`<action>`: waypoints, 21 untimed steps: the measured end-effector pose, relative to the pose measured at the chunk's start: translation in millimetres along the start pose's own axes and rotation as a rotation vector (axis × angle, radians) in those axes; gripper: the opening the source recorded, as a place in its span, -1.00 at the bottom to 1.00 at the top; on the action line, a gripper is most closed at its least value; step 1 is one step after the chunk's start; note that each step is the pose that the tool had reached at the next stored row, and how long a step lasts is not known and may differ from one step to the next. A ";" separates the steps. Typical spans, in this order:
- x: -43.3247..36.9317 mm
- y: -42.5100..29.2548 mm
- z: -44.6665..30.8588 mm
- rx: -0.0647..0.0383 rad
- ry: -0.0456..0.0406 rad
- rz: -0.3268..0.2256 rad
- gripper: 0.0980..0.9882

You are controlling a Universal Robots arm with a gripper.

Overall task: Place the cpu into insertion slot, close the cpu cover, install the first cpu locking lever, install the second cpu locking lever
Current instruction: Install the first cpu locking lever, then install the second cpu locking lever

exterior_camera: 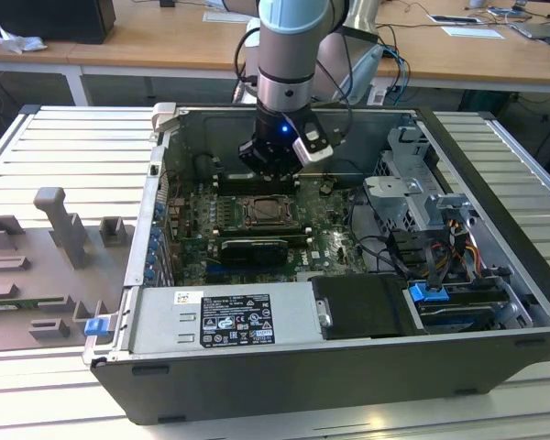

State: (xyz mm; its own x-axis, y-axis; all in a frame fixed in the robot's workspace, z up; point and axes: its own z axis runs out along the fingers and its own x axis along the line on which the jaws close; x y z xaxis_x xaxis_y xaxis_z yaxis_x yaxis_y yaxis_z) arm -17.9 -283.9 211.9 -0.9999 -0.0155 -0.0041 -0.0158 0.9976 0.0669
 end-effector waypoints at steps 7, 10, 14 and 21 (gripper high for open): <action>0.1 -3.2 -0.3 0.000 0.0001 0.000 -0.98; 0.1 -5.6 -0.5 0.000 0.0001 0.000 -0.98; 0.2 -8.2 -0.6 0.000 0.0001 0.000 -0.98; 0.2 -13.4 -1.0 0.000 0.0001 0.000 -0.98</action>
State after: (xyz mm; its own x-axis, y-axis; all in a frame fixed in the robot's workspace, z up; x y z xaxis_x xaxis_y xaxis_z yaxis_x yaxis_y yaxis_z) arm -17.9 -297.3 211.9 -0.9999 -0.0155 -0.0040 -0.0157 0.9976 0.0667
